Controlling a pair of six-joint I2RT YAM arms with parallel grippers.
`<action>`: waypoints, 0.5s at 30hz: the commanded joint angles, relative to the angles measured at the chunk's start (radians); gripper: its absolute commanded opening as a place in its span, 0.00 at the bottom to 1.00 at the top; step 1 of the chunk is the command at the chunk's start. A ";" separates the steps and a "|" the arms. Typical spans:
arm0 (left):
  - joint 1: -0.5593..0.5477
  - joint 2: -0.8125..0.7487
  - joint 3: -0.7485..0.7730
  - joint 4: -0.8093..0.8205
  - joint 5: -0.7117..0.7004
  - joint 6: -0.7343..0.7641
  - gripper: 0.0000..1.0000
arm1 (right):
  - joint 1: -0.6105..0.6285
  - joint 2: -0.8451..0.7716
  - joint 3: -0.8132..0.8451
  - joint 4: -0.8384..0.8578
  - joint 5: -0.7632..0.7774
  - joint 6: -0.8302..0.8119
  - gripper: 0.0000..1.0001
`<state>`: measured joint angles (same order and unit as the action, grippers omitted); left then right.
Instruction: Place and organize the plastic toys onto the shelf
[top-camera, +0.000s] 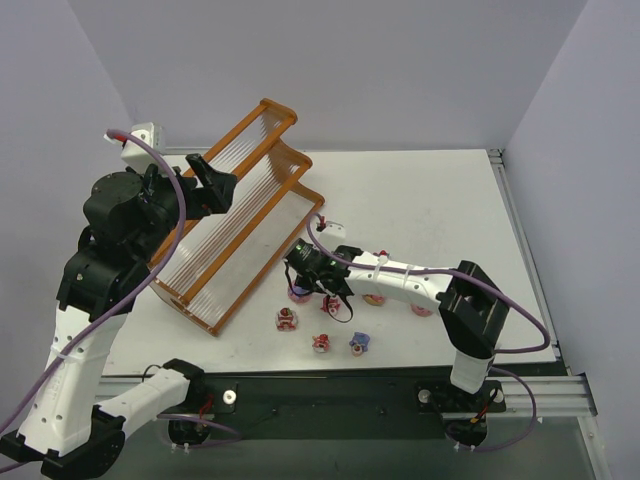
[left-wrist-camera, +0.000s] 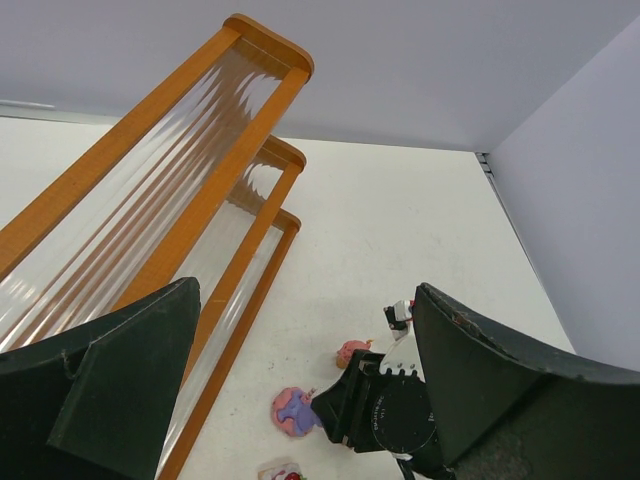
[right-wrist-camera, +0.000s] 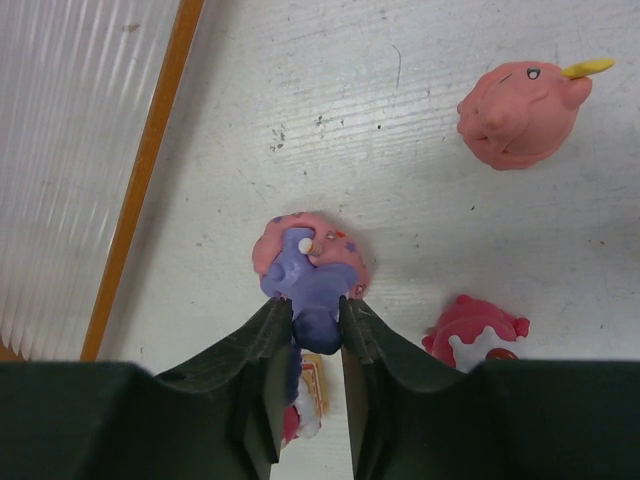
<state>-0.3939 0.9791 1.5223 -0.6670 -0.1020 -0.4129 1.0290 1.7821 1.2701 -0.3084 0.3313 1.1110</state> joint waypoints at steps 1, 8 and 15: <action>-0.005 -0.002 0.007 0.010 -0.013 0.013 0.97 | 0.008 0.002 0.032 -0.044 0.008 0.018 0.22; -0.006 -0.003 -0.001 0.010 -0.011 0.006 0.97 | -0.007 -0.007 0.034 -0.047 0.000 0.018 0.08; -0.005 -0.005 -0.002 0.012 -0.010 0.006 0.97 | -0.026 -0.013 0.054 -0.047 -0.046 0.038 0.00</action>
<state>-0.3943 0.9794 1.5223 -0.6674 -0.1017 -0.4114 1.0145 1.7821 1.2785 -0.3107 0.3050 1.1286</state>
